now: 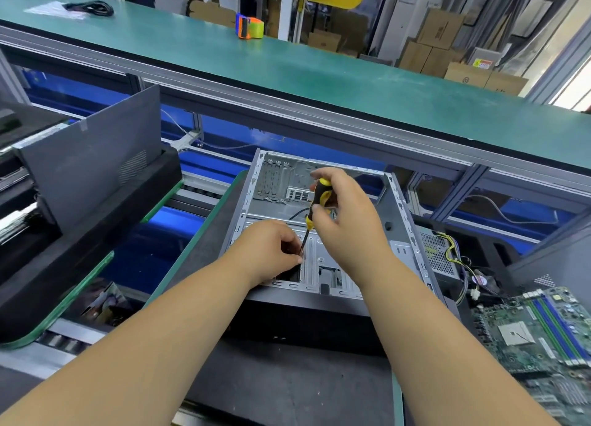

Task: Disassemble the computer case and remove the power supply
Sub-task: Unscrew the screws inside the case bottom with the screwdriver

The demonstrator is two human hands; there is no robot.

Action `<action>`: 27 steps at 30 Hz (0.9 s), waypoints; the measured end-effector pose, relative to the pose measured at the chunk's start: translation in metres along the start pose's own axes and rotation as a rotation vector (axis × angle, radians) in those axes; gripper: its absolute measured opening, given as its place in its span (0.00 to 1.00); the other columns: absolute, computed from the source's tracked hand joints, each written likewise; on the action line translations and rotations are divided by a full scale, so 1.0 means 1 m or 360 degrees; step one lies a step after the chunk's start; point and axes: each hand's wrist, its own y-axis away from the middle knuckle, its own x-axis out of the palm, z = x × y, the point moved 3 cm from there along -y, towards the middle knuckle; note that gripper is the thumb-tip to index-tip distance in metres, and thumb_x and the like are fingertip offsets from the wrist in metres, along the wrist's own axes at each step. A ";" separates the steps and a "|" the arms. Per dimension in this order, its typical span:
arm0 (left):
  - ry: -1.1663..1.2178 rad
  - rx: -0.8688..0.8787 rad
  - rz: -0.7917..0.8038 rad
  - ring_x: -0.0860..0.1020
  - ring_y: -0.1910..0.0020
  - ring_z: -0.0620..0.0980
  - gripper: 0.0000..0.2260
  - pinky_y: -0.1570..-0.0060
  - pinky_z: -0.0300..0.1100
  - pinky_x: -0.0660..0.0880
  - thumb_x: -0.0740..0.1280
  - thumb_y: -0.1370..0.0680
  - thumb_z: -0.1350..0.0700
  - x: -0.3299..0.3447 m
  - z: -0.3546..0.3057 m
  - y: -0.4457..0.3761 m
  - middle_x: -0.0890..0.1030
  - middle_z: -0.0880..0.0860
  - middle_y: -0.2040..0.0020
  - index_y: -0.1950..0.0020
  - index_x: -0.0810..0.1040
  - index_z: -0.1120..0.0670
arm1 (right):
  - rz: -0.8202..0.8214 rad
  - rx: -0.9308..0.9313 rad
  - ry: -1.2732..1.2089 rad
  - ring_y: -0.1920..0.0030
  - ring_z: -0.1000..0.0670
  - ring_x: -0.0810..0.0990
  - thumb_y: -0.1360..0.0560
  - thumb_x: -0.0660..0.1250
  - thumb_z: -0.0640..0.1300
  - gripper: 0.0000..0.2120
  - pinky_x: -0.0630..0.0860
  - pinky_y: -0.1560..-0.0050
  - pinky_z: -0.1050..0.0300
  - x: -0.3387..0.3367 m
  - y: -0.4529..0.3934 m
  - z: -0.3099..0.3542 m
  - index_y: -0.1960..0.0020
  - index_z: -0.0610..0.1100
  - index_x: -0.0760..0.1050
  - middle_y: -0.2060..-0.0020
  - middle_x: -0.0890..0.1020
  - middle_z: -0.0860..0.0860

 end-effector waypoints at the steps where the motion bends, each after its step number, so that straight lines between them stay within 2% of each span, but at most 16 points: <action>1: 0.0008 -0.0005 0.0000 0.77 0.58 0.39 0.03 0.55 0.38 0.76 0.75 0.30 0.51 0.000 0.000 0.000 0.79 0.42 0.61 0.58 0.83 0.46 | -0.0029 -0.0038 0.0018 0.50 0.60 0.73 0.24 0.68 0.44 0.19 0.70 0.51 0.68 -0.001 0.000 0.001 0.36 0.54 0.70 0.47 0.73 0.58; 3: 0.0030 -0.0017 -0.0003 0.77 0.58 0.39 0.03 0.54 0.39 0.76 0.75 0.30 0.51 0.000 0.000 0.001 0.80 0.43 0.60 0.58 0.83 0.46 | -0.0066 -0.0051 0.0027 0.54 0.58 0.75 0.26 0.72 0.48 0.18 0.72 0.52 0.66 -0.001 0.000 0.002 0.38 0.55 0.71 0.48 0.72 0.57; 6: 0.0030 -0.0005 -0.0013 0.77 0.58 0.38 0.03 0.55 0.39 0.76 0.75 0.30 0.52 0.000 0.000 0.001 0.80 0.43 0.60 0.58 0.83 0.47 | -0.0104 0.0017 0.0020 0.58 0.57 0.75 0.26 0.73 0.47 0.19 0.73 0.55 0.65 0.000 0.000 0.000 0.38 0.56 0.71 0.49 0.73 0.56; 11: 0.0003 0.0014 -0.0016 0.76 0.59 0.38 0.04 0.57 0.37 0.74 0.74 0.31 0.54 0.000 0.000 0.001 0.79 0.43 0.61 0.58 0.83 0.47 | -0.0046 0.0048 0.0041 0.52 0.58 0.73 0.24 0.70 0.41 0.24 0.68 0.53 0.71 0.001 0.003 -0.004 0.32 0.56 0.67 0.46 0.74 0.58; 16: 0.0039 -0.0009 -0.0025 0.77 0.58 0.39 0.03 0.55 0.39 0.76 0.75 0.30 0.52 0.000 -0.001 0.001 0.80 0.42 0.61 0.58 0.84 0.47 | 0.0031 0.0025 0.0028 0.51 0.59 0.74 0.24 0.67 0.40 0.23 0.71 0.51 0.65 -0.001 0.003 -0.002 0.34 0.56 0.68 0.48 0.74 0.58; 20: 0.0024 -0.0048 -0.0014 0.77 0.58 0.39 0.03 0.54 0.39 0.76 0.75 0.29 0.51 0.000 -0.002 0.001 0.80 0.42 0.61 0.61 0.82 0.44 | -0.0028 -0.0032 0.0079 0.55 0.58 0.76 0.24 0.70 0.45 0.21 0.76 0.52 0.57 -0.004 0.004 0.002 0.35 0.57 0.69 0.48 0.73 0.59; 25: -0.0083 0.0012 -0.0027 0.76 0.58 0.43 0.05 0.53 0.43 0.76 0.74 0.28 0.51 0.000 -0.007 0.002 0.78 0.44 0.61 0.62 0.79 0.44 | -0.0029 0.0000 0.0074 0.52 0.58 0.75 0.24 0.70 0.44 0.24 0.71 0.52 0.66 -0.005 0.004 0.000 0.32 0.57 0.67 0.45 0.75 0.59; 27: -0.0138 0.0041 -0.0031 0.76 0.57 0.44 0.03 0.52 0.44 0.76 0.73 0.27 0.51 0.000 -0.008 0.002 0.78 0.44 0.60 0.59 0.81 0.47 | -0.0026 0.0062 -0.0014 0.50 0.56 0.76 0.25 0.71 0.44 0.24 0.73 0.49 0.62 -0.006 0.004 -0.002 0.32 0.56 0.67 0.44 0.76 0.58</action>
